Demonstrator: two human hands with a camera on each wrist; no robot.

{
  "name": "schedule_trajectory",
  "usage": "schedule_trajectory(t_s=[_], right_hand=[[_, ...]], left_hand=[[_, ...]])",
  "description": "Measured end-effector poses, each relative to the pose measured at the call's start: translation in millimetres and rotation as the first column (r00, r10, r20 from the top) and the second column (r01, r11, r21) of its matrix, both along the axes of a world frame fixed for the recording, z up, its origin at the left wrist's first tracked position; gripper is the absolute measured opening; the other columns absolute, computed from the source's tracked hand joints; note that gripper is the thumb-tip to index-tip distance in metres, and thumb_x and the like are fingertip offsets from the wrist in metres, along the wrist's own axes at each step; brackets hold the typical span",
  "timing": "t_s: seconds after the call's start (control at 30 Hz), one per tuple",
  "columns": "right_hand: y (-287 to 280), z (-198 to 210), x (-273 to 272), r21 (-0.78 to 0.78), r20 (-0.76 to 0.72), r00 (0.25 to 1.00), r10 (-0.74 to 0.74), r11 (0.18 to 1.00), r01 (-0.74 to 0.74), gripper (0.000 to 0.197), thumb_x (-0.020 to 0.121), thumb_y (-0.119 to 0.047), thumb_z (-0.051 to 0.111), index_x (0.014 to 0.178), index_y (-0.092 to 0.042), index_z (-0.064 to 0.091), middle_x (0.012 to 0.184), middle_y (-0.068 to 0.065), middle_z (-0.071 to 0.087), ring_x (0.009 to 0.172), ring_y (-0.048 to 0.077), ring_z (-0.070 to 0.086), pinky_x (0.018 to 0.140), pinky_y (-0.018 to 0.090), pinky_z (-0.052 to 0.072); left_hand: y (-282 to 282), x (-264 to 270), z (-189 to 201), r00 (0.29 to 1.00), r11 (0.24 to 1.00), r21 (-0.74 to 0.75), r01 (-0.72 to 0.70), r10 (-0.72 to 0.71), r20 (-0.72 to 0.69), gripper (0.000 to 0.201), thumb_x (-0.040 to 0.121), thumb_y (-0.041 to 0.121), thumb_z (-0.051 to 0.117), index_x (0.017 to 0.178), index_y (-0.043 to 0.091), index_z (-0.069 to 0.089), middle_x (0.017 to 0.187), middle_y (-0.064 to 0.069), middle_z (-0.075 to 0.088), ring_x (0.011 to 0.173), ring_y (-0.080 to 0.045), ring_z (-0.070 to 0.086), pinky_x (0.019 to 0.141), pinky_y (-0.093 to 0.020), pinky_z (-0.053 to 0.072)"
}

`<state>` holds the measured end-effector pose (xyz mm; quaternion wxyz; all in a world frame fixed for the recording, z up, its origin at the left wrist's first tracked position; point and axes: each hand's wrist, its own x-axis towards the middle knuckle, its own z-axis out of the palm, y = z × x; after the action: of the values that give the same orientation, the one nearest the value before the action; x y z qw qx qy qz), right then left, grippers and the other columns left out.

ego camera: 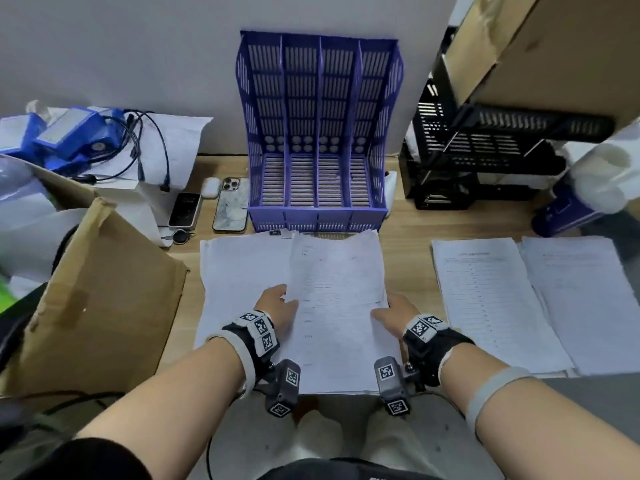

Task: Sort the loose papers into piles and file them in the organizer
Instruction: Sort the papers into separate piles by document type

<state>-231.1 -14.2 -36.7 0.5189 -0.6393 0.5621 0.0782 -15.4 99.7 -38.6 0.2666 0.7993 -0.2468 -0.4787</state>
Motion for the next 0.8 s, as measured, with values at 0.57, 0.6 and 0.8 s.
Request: schedule_trajectory(t_s=[0.57, 0.6, 0.8], right_hand=[[-106, 46, -230, -0.370, -0.109, 0.874, -0.473, 0.836, 0.406, 0.038, 0.089, -0.006, 0.047, 0.123, -0.020, 0.052, 0.113, 0.007, 0.061, 0.103, 0.029, 0.059, 0.082, 0.027, 0.042], [-111, 48, -235, -0.382, -0.103, 0.869, -0.484, 0.826, 0.414, 0.036, 0.089, -0.007, 0.049, 0.122, -0.020, 0.052, 0.111, 0.005, 0.060, 0.103, 0.029, 0.059, 0.083, 0.027, 0.043], [-133, 38, -235, -0.471, -0.072, 0.843, -0.534, 0.763, 0.443, 0.039, 0.086, -0.007, 0.060, 0.124, -0.014, 0.054, 0.123, 0.016, 0.055, 0.112, 0.033, 0.057, 0.095, 0.036, 0.046]], left_hand=[[-151, -204, 16, 0.917, 0.948, -0.175, 0.265, -0.304, -0.259, 0.028, 0.097, 0.009, 0.056, 0.124, 0.007, 0.060, 0.109, -0.014, 0.072, 0.082, -0.025, 0.072, 0.061, -0.028, 0.061], [-155, -210, 14, 0.914, 0.949, -0.168, 0.267, -0.304, -0.268, 0.027, 0.096, 0.011, 0.057, 0.123, 0.008, 0.060, 0.107, -0.014, 0.073, 0.085, -0.027, 0.072, 0.067, -0.035, 0.063], [-157, -218, -3, 0.894, 0.901, -0.099, 0.423, -0.433, -0.117, 0.028, 0.094, 0.023, 0.060, 0.121, 0.016, 0.061, 0.117, -0.010, 0.065, 0.101, -0.028, 0.064, 0.089, -0.035, 0.050]])
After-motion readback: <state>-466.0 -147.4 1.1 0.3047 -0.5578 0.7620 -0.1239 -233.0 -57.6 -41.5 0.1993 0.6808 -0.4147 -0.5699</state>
